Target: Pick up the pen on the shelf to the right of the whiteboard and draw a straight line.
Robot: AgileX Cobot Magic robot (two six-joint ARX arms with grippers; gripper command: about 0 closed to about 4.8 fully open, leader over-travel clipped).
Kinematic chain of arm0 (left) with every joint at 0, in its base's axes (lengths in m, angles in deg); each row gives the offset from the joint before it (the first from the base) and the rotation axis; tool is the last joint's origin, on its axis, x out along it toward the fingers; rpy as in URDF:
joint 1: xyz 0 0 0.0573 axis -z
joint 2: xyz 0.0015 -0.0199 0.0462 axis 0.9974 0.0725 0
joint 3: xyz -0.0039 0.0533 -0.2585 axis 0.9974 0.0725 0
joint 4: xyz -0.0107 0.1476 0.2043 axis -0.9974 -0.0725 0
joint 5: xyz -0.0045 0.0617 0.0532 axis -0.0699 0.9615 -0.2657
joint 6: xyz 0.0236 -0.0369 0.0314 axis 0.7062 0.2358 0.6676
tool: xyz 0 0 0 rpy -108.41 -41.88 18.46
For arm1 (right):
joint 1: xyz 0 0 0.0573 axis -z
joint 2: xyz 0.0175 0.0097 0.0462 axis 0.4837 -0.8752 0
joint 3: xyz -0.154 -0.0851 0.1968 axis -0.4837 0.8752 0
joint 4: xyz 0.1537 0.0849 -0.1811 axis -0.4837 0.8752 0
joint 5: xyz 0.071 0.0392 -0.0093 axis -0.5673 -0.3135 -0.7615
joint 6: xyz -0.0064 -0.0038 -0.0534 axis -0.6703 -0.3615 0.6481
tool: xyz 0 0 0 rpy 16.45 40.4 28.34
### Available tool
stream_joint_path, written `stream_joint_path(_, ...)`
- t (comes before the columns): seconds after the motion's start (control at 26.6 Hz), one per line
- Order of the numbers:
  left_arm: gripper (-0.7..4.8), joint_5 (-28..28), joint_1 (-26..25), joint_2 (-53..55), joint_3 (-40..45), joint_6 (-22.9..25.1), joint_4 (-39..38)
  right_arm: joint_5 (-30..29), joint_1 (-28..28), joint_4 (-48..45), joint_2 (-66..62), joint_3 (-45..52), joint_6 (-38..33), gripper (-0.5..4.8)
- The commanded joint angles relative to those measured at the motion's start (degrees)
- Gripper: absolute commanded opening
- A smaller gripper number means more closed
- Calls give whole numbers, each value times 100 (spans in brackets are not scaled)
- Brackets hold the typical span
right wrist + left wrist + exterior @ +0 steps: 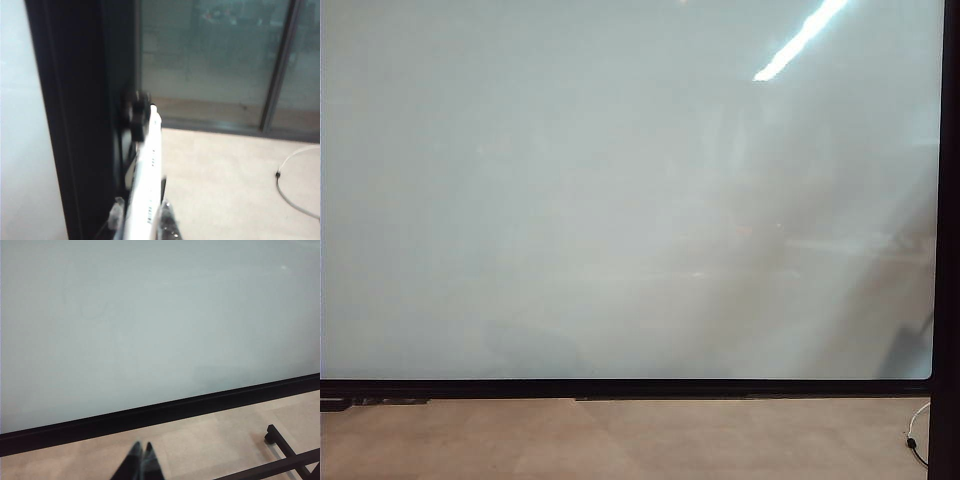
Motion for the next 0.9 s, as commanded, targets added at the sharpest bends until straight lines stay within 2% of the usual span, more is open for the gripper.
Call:
stream_joint_path(0.04,-5,-39,4,0,-22,20,28,15,96,-105,186,-7,0,8)
stream_joint_path(0.45,-5,-24,0,0,-20,37,37,452,826,-79,728,260,-459,-5)
stream_joint_path(0.6,-5,-22,-2,0,-20,44,48,1128,841,-11,1596,946,-459,-5)
stream_joint_path(0.71,-5,-28,0,0,-20,37,46,1169,793,599,2765,1530,-946,-5)
stream_joint_path(0.9,-5,-20,-2,0,-20,39,50,1349,407,1880,4413,1932,-894,-5)
